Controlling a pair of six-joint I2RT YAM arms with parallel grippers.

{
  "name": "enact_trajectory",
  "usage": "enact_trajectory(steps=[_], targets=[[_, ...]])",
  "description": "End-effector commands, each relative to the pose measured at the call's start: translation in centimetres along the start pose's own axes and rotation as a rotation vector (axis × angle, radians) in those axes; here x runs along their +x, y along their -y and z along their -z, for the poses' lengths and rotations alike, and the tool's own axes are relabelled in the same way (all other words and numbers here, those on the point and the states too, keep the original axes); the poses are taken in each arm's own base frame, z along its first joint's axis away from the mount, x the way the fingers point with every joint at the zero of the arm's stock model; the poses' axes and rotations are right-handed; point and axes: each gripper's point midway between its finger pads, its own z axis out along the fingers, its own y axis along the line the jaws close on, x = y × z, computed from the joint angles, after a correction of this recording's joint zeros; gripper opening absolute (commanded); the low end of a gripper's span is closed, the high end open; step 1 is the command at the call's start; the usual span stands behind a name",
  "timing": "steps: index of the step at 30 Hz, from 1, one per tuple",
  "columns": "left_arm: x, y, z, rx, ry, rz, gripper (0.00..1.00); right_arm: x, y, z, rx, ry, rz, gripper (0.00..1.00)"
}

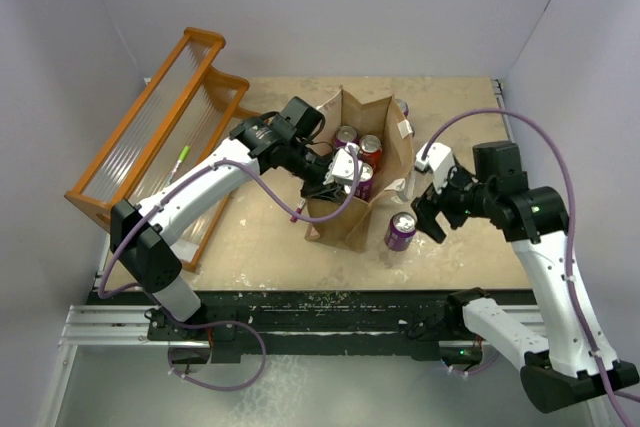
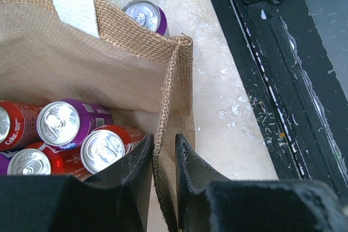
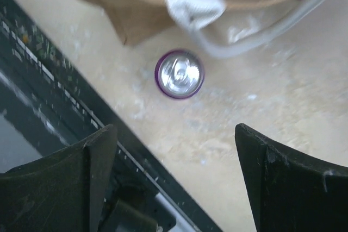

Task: Place the beverage into the canvas bag
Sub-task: Pick up the drink from the center of the board.

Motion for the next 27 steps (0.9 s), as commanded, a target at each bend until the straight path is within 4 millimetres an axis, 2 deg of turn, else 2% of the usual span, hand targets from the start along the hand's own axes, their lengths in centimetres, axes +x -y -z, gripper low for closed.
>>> enact_trajectory(steps=[1,6,8,11,21,27], targets=[[-2.4,0.0,1.6,-0.035,0.081,-0.021,0.24,4.0,-1.6,-2.4,-0.115,-0.095,0.087,0.91],[-2.5,-0.5,2.0,-0.053,0.095,0.0,0.24,7.0,-1.0,-5.6,-0.132,-0.17,0.14,0.93],[-2.3,-0.6,2.1,-0.056,0.094,0.007,0.24,7.3,-1.0,-6.7,-0.143,-0.21,0.158,0.93],[-2.1,-0.6,2.2,-0.059,0.092,0.011,0.24,6.4,-1.1,-7.8,-0.145,-0.195,0.213,0.94],[-1.6,-1.0,2.2,-0.064,0.088,0.021,0.24,8.3,-0.4,-11.6,-0.157,-0.222,0.352,0.96],[-1.6,-1.3,2.1,-0.062,0.09,0.023,0.25,9.9,-1.2,-13.2,-0.216,-0.234,0.356,0.95]])
